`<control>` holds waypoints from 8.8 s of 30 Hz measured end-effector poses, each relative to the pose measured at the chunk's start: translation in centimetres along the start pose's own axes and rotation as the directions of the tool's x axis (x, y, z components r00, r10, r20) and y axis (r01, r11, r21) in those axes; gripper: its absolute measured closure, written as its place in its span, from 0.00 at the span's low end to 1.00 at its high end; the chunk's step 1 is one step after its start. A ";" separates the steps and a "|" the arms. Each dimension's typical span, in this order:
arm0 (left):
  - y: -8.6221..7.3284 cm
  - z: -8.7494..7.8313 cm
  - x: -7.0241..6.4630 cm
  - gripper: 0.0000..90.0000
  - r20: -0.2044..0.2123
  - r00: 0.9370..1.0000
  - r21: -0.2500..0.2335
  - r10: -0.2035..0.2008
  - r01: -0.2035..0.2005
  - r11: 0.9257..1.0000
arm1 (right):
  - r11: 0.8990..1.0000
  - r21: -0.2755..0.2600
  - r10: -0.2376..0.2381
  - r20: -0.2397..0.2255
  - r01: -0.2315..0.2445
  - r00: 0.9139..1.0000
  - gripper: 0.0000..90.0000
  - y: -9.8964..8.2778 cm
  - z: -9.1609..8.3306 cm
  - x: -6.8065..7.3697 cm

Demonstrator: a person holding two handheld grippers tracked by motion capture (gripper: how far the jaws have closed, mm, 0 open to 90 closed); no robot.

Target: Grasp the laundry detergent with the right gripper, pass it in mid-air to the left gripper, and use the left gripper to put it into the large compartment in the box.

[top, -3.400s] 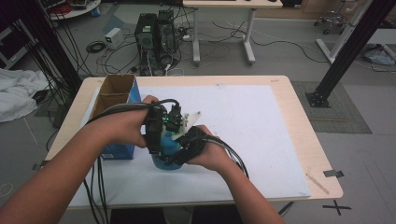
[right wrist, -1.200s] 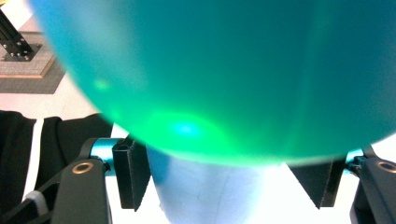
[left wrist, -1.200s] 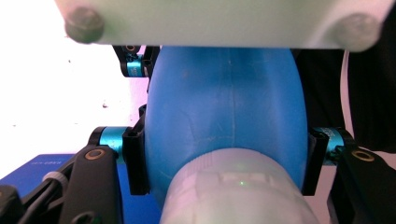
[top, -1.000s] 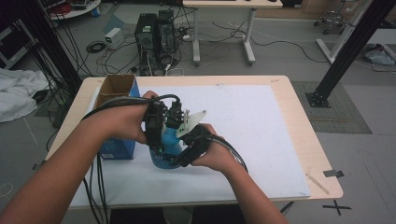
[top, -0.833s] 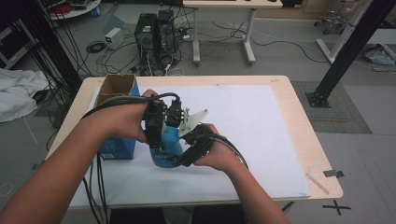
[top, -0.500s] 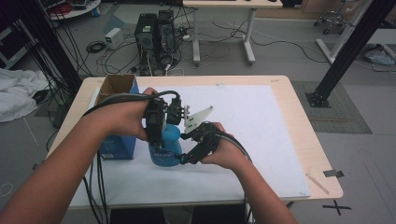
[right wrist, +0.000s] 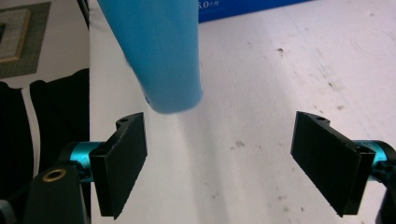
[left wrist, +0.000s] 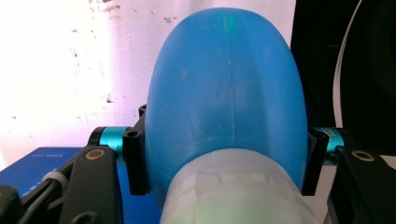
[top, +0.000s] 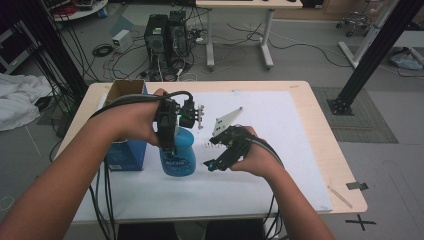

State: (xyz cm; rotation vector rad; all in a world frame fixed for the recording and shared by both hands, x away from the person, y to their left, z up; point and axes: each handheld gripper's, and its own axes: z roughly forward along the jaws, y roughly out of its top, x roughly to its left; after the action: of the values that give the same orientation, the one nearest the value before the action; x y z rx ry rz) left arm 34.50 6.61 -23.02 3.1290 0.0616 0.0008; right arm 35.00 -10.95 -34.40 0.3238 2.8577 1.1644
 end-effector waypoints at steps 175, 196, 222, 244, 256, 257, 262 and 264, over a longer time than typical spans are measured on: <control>-18.2 4.9 9.2 0.30 -0.002 0.682 -0.063 -0.732 0.730 0.680 | 0.897 0.436 0.040 0.101 -0.081 0.994 0.12 -1.5 -2.0 -3.6; -17.4 -1.3 7.4 0.27 -0.050 0.758 -0.103 -0.651 0.644 0.758 | 0.903 0.422 0.044 0.100 -0.083 0.994 0.12 -0.8 -2.5 -3.8; -9.2 -3.3 5.9 0.22 -0.035 0.950 -0.082 -0.312 0.308 0.948 | 0.887 0.459 0.012 0.098 -0.056 0.995 0.12 1.3 -4.3 -4.0; -3.3 1.4 5.6 0.10 0.009 0.986 -0.040 -0.166 0.167 0.985 | 0.847 0.528 0.014 0.090 -0.059 0.996 0.12 1.2 -3.8 -4.1; -2.4 3.9 5.3 0.07 0.025 0.992 -0.035 -0.126 0.127 0.991 | 0.831 0.554 0.018 0.066 -0.052 0.998 0.12 1.1 -3.1 -4.4; -2.4 3.9 5.3 0.07 0.025 0.992 -0.035 -0.126 0.127 0.991 | 0.831 0.554 0.018 0.066 -0.052 0.998 0.12 1.1 -3.1 -4.4; -1.8 4.7 5.5 0.07 0.030 0.992 -0.044 -0.126 0.127 0.991 | 0.817 0.575 0.005 0.054 -0.036 0.999 0.12 1.0 -2.9 -4.6; -1.8 4.8 5.6 0.07 0.036 0.991 -0.049 -0.129 0.131 0.990 | 0.815 0.579 -0.005 0.051 -0.026 0.999 0.12 1.0 -2.9 -4.6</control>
State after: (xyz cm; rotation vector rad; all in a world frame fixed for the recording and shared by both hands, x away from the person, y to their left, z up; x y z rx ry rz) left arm 40.04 8.55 -27.86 3.0661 0.2611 -0.0489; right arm 39.38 -13.18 -31.81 0.3743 3.0943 0.2341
